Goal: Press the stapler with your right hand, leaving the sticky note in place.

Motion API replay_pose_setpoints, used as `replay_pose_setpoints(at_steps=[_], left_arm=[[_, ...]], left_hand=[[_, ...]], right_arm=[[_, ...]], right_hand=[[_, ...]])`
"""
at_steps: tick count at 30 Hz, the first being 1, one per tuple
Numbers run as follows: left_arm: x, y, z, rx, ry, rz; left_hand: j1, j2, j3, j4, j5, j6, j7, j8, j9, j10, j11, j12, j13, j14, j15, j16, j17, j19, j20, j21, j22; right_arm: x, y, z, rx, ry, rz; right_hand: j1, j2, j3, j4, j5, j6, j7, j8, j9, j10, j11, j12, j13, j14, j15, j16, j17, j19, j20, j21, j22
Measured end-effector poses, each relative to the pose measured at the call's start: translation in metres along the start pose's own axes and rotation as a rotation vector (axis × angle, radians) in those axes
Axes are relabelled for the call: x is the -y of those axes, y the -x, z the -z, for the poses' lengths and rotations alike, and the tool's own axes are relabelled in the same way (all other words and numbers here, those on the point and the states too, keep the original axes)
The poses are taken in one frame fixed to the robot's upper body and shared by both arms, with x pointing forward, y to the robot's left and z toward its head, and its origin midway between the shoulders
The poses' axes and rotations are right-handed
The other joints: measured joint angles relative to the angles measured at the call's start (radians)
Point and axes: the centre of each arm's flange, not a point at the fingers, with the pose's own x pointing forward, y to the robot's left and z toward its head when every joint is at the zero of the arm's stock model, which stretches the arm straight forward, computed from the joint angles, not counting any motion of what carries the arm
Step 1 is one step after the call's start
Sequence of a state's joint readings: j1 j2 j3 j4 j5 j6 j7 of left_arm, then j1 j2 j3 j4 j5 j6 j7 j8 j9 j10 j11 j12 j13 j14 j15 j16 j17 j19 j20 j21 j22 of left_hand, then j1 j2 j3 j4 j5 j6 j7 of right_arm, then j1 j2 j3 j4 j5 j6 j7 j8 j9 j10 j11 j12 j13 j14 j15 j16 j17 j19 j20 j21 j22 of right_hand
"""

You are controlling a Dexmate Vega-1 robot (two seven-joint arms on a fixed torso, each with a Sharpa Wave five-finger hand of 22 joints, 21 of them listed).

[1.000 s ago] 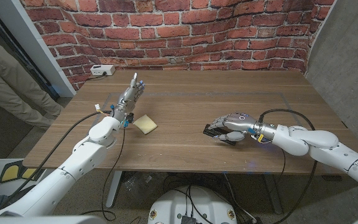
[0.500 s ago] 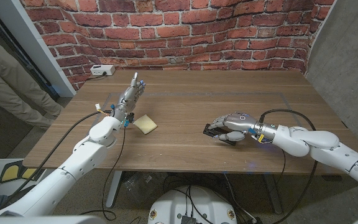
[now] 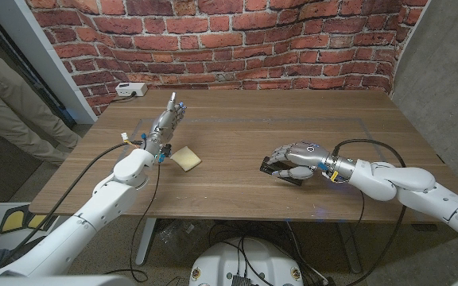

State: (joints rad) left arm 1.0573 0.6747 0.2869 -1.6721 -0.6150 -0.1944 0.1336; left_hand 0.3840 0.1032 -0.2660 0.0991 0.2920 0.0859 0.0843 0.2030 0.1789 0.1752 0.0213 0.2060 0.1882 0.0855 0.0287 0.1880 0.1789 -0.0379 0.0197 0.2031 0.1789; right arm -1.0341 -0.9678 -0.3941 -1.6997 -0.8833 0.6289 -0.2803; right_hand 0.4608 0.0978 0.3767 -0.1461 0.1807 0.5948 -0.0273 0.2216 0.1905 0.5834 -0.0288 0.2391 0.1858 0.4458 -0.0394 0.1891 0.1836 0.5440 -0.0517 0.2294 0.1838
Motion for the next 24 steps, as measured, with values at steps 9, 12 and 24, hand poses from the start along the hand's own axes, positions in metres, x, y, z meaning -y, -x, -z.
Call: replay_pose_setpoints(at_steps=[9, 12, 24], left_arm=[[0.0, 0.001, -0.001, 0.004, 0.0, 0.0], [0.0, 0.001, -0.002, 0.007, -0.001, 0.001], [0.001, 0.001, -0.004, 0.013, -0.002, 0.005]], left_hand=[[0.003, 0.003, 0.0, 0.0, 0.0, 0.0, 0.0, 0.0, 0.0, 0.0, 0.0, 0.0, 0.0, 0.0, 0.0, 0.0, 0.0, 0.0, 0.0, 0.0, 0.0], [0.003, 0.003, 0.0, 0.0, 0.0, 0.0, 0.0, 0.0, 0.0, 0.0, 0.0, 0.0, 0.0, 0.0, 0.0, 0.0, 0.0, 0.0, 0.0, 0.0, 0.0], [0.003, 0.003, -0.003, 0.003, 0.0, 0.0, 0.0, 0.0, 0.0, 0.0, 0.0, 0.0, 0.0, 0.0, 0.0, 0.0, 0.0, 0.0, 0.0, 0.0, 0.0]], right_arm=[[0.007, -0.001, 0.0, -0.008, 0.007, 0.037], [0.011, -0.001, -0.001, -0.012, 0.008, 0.054], [0.02, 0.0, 0.0, -0.034, -0.024, 0.109]], right_hand=[[0.0, 0.0, 0.0, 0.0, 0.0, 0.0, 0.0, -0.004, 0.0, 0.0, 0.0, 0.0, 0.0, 0.0, 0.0, 0.0, 0.0, 0.0, 0.0, 0.0, 0.0], [0.0, 0.0, 0.0, 0.0, 0.0, 0.0, 0.0, -0.004, 0.0, 0.0, 0.0, 0.0, 0.0, 0.0, 0.0, 0.0, 0.0, 0.0, 0.0, 0.0, 0.0], [-0.005, -0.005, 0.003, 0.003, 0.0, -0.006, -0.005, -0.004, 0.0, 0.0, 0.0, 0.0, 0.0, 0.003, -0.003, 0.0, 0.0, 0.008, 0.0, 0.0, 0.0]])
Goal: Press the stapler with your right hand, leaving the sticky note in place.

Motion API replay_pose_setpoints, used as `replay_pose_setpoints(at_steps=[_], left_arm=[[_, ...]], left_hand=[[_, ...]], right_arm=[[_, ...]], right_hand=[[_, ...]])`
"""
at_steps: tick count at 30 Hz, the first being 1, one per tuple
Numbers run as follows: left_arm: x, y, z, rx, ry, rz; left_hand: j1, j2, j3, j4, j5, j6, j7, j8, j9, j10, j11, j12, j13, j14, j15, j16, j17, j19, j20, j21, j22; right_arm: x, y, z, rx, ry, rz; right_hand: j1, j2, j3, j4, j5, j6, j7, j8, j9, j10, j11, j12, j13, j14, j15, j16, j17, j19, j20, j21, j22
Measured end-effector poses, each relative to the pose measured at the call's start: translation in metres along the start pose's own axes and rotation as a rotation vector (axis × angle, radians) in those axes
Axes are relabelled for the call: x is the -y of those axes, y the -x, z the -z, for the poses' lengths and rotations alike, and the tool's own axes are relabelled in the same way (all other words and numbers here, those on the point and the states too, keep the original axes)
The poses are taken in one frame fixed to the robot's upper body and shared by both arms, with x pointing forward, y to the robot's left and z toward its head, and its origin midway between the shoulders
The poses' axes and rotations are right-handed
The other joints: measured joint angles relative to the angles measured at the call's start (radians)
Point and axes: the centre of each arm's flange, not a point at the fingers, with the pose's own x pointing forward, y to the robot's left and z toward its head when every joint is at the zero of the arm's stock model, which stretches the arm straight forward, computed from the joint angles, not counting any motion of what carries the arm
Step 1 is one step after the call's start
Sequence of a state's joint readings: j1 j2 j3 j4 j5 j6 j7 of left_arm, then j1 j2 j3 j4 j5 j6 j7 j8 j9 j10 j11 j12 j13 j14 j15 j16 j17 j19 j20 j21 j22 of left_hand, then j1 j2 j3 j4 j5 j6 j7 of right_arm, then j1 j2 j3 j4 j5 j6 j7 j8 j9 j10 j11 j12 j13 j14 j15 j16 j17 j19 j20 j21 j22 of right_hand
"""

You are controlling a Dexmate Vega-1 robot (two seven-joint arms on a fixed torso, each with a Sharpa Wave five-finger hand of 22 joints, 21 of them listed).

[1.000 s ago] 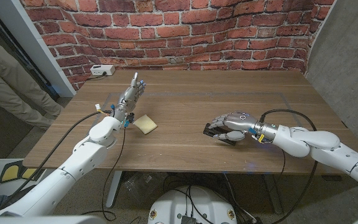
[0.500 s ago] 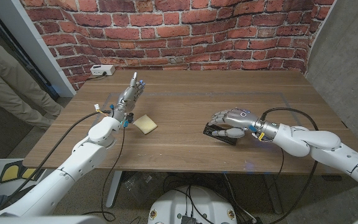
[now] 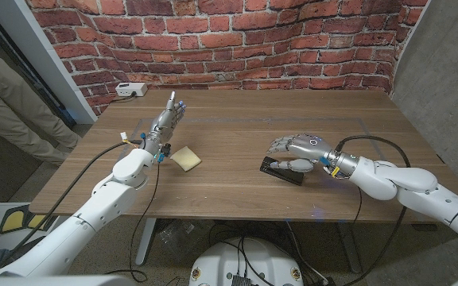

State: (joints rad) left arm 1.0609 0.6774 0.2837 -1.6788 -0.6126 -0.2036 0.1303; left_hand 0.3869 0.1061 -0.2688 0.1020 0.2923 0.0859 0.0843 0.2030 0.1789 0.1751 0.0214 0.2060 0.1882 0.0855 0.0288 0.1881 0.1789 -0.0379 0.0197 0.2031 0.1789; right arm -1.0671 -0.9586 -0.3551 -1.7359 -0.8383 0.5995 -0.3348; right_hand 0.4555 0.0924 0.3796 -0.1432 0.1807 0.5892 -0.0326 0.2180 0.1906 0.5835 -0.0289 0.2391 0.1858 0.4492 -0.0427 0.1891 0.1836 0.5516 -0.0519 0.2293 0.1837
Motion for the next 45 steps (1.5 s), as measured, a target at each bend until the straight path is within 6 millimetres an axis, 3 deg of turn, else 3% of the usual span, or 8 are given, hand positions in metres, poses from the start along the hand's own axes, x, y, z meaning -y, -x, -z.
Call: replay_pose_setpoints(at_steps=[28, 45], left_arm=[[0.0, -0.001, -0.009, 0.011, -0.011, 0.021], [0.005, -0.006, -0.014, 0.019, -0.019, 0.03]], left_hand=[[0.0, 0.0, 0.0, 0.0, -0.004, 0.005, -0.005, 0.0, 0.0, 0.0, 0.0, 0.0, 0.0, 0.0, 0.0, 0.0, 0.0, 0.0, 0.0, 0.0, 0.0], [0.005, 0.005, 0.0, 0.0, -0.004, 0.005, -0.005, 0.0, 0.0, 0.0, 0.0, 0.0, 0.0, 0.0, 0.0, 0.0, 0.0, 0.0, 0.0, 0.0, 0.0]], right_arm=[[0.021, 0.002, 0.0, -0.075, -0.073, 0.162], [0.034, -0.002, 0.018, -0.144, -0.18, 0.289]], right_hand=[[0.0, 0.0, 0.003, -0.003, 0.0, 0.0, 0.0, -0.004, 0.0, 0.0, 0.0, -0.008, 0.0, 0.005, 0.005, 0.0, 0.0, 0.007, 0.0, 0.0, 0.0], [-0.005, -0.005, 0.003, -0.003, 0.0, 0.0, 0.0, -0.008, 0.0, 0.005, 0.005, -0.008, 0.0, 0.005, 0.005, 0.0, 0.0, 0.007, 0.0, 0.0, 0.0]])
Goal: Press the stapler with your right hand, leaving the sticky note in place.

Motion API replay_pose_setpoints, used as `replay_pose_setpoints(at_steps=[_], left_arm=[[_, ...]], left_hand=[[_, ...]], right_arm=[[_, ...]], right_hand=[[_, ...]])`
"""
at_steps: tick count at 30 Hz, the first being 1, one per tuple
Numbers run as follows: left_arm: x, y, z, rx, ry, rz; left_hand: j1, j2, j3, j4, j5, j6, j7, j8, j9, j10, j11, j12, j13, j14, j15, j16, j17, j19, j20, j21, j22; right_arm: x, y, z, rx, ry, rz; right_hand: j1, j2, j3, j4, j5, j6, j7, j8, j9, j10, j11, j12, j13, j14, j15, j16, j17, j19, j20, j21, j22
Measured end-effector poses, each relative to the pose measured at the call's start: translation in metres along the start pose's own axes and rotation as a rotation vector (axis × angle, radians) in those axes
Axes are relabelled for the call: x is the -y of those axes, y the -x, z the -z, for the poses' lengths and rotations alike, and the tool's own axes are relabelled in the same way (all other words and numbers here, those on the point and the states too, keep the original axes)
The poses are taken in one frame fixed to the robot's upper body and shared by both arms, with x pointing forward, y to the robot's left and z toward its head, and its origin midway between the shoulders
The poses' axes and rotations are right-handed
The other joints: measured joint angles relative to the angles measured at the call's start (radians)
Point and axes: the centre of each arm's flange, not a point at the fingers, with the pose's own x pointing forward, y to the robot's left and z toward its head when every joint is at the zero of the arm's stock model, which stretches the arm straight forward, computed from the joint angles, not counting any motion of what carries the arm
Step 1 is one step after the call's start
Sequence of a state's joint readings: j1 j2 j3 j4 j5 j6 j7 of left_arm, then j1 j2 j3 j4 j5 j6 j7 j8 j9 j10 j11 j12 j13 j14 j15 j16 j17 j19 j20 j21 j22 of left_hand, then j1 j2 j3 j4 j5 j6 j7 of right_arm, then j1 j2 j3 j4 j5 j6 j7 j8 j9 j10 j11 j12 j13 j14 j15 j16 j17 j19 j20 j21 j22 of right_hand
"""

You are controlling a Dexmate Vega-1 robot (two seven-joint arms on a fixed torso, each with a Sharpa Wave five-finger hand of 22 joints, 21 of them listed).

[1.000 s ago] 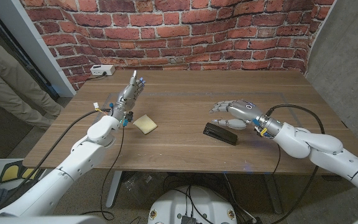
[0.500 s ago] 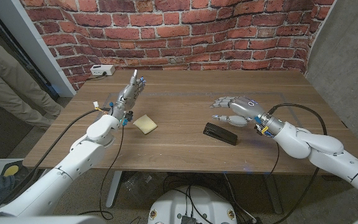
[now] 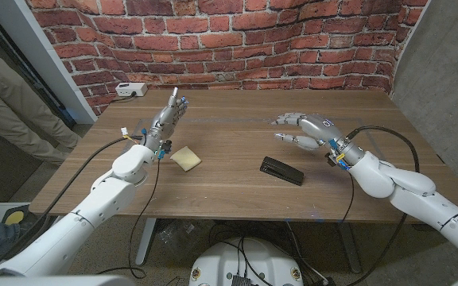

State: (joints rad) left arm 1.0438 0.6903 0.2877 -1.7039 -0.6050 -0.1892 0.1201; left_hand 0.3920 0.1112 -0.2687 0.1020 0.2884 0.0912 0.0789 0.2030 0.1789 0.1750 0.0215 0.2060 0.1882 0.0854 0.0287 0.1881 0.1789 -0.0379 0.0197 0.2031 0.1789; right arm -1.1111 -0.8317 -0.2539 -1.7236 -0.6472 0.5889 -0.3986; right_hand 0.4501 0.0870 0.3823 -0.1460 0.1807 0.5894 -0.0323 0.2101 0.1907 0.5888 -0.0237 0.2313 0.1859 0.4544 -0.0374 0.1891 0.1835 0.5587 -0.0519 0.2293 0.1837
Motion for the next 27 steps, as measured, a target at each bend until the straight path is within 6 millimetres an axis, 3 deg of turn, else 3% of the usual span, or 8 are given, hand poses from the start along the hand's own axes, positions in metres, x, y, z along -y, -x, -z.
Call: replay_pose_setpoints(at_steps=[3, 13, 27], left_arm=[[0.001, -0.001, 0.0, -0.001, -0.001, 0.004], [0.002, -0.004, 0.001, -0.002, -0.004, 0.019], [0.003, -0.005, 0.002, -0.006, -0.007, 0.036]], left_hand=[[0.0, 0.0, 0.0, 0.0, 0.0, 0.0, 0.0, 0.0, 0.0, 0.0, 0.0, 0.0, 0.0, 0.0, 0.0, 0.0, 0.0, 0.0, 0.0, 0.0, 0.0], [0.0, 0.0, 0.0, 0.0, 0.0, 0.0, 0.0, 0.0, 0.0, 0.0, 0.0, 0.0, 0.0, 0.0, 0.0, 0.0, 0.0, 0.0, 0.0, 0.0, 0.0], [0.0, 0.0, -0.004, -0.004, 0.0, 0.0, 0.0, 0.0, 0.0, 0.0, 0.0, 0.0, 0.0, 0.0, 0.0, 0.0, 0.0, 0.0, 0.0, 0.0, 0.0]], right_arm=[[0.001, -0.002, 0.004, -0.028, -0.04, 0.015], [0.002, -0.008, 0.025, -0.192, -0.271, 0.047], [0.003, -0.009, 0.058, -0.346, -0.667, 0.227]], right_hand=[[0.0, 0.0, 0.003, 0.003, 0.0, -0.002, 0.002, 0.0, 0.0, 0.0, 0.0, 0.0, 0.0, 0.002, 0.002, 0.0, 0.0, 0.0, 0.0, 0.0, 0.0], [-0.021, -0.008, -0.006, 0.011, 0.0, -0.058, 0.043, -0.022, 0.003, -0.047, 0.04, -0.017, 0.0, -0.024, 0.038, -0.008, 0.0, -0.019, 0.003, -0.006, 0.005], [-0.033, -0.012, -0.01, 0.015, 0.0, -0.078, 0.052, -0.025, 0.003, -0.065, 0.057, -0.024, 0.0, -0.04, 0.054, -0.012, 0.0, -0.037, 0.015, -0.012, 0.005]])
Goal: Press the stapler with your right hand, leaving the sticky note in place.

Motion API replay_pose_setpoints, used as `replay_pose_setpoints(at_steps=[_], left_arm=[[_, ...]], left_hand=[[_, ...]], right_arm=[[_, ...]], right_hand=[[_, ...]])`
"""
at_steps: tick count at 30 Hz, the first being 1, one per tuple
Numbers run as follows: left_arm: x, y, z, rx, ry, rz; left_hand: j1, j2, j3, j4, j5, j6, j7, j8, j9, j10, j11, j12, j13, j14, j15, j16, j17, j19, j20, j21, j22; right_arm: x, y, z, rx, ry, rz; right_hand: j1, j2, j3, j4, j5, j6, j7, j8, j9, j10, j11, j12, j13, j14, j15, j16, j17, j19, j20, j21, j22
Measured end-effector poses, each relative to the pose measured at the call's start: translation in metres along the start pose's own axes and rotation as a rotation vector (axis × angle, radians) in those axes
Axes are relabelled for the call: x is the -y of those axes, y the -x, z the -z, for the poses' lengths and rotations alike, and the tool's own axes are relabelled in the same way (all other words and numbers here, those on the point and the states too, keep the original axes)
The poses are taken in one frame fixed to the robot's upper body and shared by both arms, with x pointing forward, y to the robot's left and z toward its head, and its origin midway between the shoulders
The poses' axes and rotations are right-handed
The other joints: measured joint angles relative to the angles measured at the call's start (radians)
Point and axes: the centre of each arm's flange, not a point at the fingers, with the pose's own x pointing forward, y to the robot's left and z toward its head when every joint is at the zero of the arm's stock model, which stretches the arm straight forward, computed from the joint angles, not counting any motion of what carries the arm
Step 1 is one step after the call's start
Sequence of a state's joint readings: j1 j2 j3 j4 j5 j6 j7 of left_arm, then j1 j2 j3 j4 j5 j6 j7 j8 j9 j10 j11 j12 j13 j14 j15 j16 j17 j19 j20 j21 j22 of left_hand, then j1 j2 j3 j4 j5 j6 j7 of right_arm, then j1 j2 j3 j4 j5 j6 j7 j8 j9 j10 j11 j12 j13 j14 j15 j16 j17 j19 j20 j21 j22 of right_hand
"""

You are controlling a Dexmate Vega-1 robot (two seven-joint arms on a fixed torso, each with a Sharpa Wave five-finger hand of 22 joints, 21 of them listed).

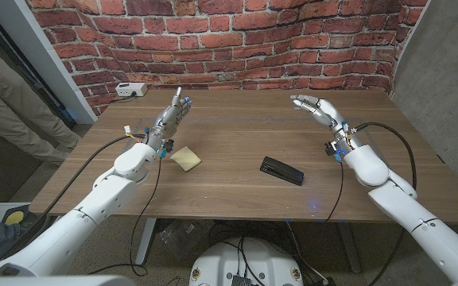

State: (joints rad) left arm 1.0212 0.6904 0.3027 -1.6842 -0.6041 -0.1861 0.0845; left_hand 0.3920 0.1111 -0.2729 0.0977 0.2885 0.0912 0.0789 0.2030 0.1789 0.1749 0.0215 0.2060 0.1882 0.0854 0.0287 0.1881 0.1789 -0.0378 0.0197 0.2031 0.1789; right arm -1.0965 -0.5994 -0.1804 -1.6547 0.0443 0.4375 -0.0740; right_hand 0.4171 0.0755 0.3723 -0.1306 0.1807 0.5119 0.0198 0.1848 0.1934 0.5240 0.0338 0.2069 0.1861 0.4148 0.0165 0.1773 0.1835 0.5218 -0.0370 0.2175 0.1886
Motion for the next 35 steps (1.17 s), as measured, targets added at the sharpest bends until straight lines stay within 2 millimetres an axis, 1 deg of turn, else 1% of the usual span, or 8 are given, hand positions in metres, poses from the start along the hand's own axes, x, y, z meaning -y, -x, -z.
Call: replay_pose_setpoints(at_steps=[4, 7, 8, 11, 13, 20, 29, 35], left_arm=[[0.0, 0.0, 0.0, 0.0, -0.001, 0.003], [0.001, -0.001, 0.0, -0.001, -0.001, 0.009], [0.001, -0.001, 0.0, -0.001, -0.001, 0.012], [0.001, -0.001, 0.0, -0.001, -0.001, 0.013], [0.002, -0.001, 0.0, -0.001, -0.001, 0.019], [0.003, -0.002, 0.0, -0.004, -0.003, 0.025], [0.002, -0.004, 0.004, -0.013, 0.003, 0.027], [0.0, -0.005, 0.005, -0.015, 0.004, 0.025]], left_hand=[[0.0, 0.0, -0.001, 0.001, 0.0, 0.0, 0.0, 0.0, 0.0, 0.0, 0.0, 0.0, 0.0, 0.0, 0.0, 0.0, 0.0, 0.0, 0.0, 0.0, 0.0], [0.0, 0.0, -0.004, 0.004, 0.0, 0.0, 0.0, 0.0, 0.0, 0.0, 0.0, 0.0, 0.0, 0.0, 0.0, 0.0, 0.0, 0.0, 0.0, 0.0, 0.0], [0.0, 0.0, -0.004, 0.004, 0.0, 0.0, 0.0, 0.0, 0.0, 0.0, 0.0, 0.0, 0.0, 0.0, 0.0, 0.0, 0.0, 0.0, 0.0, 0.0, 0.0], [0.0, 0.0, -0.004, 0.004, 0.0, 0.0, 0.0, 0.0, 0.0, 0.0, 0.0, 0.0, 0.0, 0.0, 0.0, 0.0, 0.0, 0.0, 0.0, 0.0, 0.0], [0.0, 0.0, -0.004, 0.004, 0.0, 0.0, 0.0, 0.0, 0.0, 0.0, 0.0, 0.0, 0.0, 0.0, 0.0, 0.0, 0.0, 0.0, 0.0, 0.0, 0.0], [0.0, 0.0, -0.004, 0.004, -0.004, 0.001, -0.001, 0.0, 0.0, 0.002, -0.002, 0.0, 0.0, 0.0, 0.0, 0.0, 0.0, 0.0, 0.0, 0.0, 0.0], [0.006, 0.006, -0.004, 0.004, -0.004, 0.007, -0.007, 0.0, 0.0, 0.004, -0.004, 0.0, 0.0, 0.006, -0.005, 0.0, 0.0, 0.0, 0.0, 0.0, 0.0], [0.006, 0.006, -0.004, 0.004, -0.004, 0.007, -0.007, 0.0, 0.0, 0.004, -0.004, 0.0, 0.0, 0.005, -0.005, 0.0, 0.0, 0.0, 0.0, 0.0, 0.0]], right_arm=[[0.002, -0.001, 0.005, -0.021, -0.075, 0.019], [0.002, -0.002, 0.01, -0.037, -0.141, 0.034], [0.002, -0.003, 0.012, -0.043, -0.167, 0.043], [0.002, -0.003, 0.015, -0.056, -0.211, 0.036], [0.003, -0.005, 0.02, -0.066, -0.252, 0.059], [0.004, -0.006, 0.029, -0.09, -0.334, 0.058], [0.002, -0.009, 0.041, -0.123, -0.424, 0.052], [0.0, -0.011, 0.046, -0.139, -0.447, 0.048]], right_hand=[[-0.006, -0.006, -0.001, 0.001, 0.0, -0.009, 0.008, 0.0, 0.0, -0.004, 0.004, 0.0, 0.0, -0.007, 0.007, 0.0, 0.0, -0.01, 0.0, -0.009, 0.0], [-0.006, -0.005, -0.001, 0.001, 0.0, -0.013, 0.013, 0.0, 0.0, -0.007, 0.007, -0.003, 0.0, -0.016, 0.009, 0.0, 0.005, -0.016, 0.005, -0.009, 0.0], [-0.011, -0.001, -0.004, 0.004, 0.0, -0.015, 0.013, 0.0, 0.0, -0.011, 0.011, -0.004, 0.0, -0.016, 0.009, 0.0, 0.005, -0.018, 0.007, -0.009, 0.0], [-0.016, -0.005, -0.004, 0.004, 0.0, -0.027, 0.016, 0.0, 0.0, -0.016, 0.016, -0.004, 0.0, -0.024, 0.016, 0.0, 0.005, -0.026, 0.006, -0.009, 0.0], [-0.019, -0.007, -0.007, 0.007, 0.0, -0.032, 0.021, 0.0, 0.0, -0.018, 0.018, -0.004, 0.0, -0.03, 0.013, 0.0, 0.005, -0.032, 0.01, -0.014, 0.0], [-0.03, -0.004, -0.012, 0.012, 0.0, -0.038, 0.016, 0.0, 0.0, -0.034, 0.034, -0.004, 0.0, -0.039, 0.021, 0.0, 0.005, -0.035, 0.014, -0.014, 0.0], [-0.04, -0.013, -0.016, 0.016, 0.0, -0.043, 0.011, 0.0, 0.0, -0.033, 0.034, -0.004, 0.0, -0.039, 0.021, 0.0, 0.005, -0.039, 0.018, -0.014, 0.0], [-0.045, -0.008, -0.016, 0.016, 0.0, -0.043, 0.011, 0.0, 0.0, -0.031, 0.036, -0.004, 0.0, -0.039, 0.021, 0.0, 0.005, -0.042, 0.021, -0.014, 0.0]])
